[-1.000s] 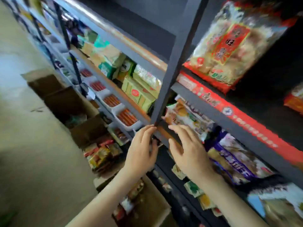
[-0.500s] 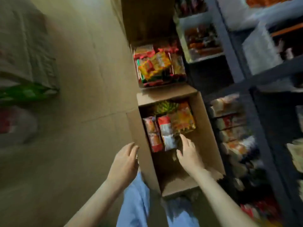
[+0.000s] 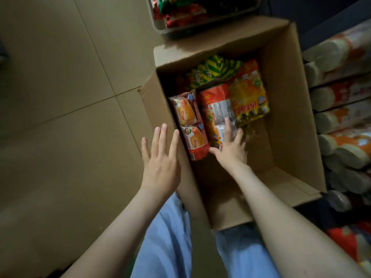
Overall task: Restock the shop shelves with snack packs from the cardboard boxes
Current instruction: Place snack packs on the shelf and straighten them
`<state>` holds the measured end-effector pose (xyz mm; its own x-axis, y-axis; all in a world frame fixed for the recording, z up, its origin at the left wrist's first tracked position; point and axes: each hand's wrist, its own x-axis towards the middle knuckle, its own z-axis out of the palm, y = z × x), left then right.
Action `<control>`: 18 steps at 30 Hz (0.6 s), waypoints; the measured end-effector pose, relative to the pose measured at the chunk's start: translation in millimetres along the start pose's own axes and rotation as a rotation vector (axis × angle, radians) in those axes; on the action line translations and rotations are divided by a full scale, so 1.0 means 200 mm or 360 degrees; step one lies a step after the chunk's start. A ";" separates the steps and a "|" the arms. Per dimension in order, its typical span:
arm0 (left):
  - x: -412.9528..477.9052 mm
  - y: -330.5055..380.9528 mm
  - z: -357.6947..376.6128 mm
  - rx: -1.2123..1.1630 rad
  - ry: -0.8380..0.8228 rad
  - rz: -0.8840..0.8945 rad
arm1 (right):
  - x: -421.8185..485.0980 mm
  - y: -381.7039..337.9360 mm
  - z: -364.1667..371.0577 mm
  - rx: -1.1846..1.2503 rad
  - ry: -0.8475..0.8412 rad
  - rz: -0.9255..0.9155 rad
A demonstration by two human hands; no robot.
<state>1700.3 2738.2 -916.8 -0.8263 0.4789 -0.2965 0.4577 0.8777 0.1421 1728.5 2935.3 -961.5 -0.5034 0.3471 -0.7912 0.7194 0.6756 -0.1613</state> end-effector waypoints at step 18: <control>0.09 0.40 -1.46 0.0154 0.0056 0.1055 | -1.34 -0.15 -1.33 -0.0048 0.0275 -0.0655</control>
<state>1626.7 2821.2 -635.7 -0.3695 0.9180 -0.1444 0.8983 0.3926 0.1975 1714.6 2995.0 -588.9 -0.8194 0.1470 -0.5540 0.4291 0.7982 -0.4228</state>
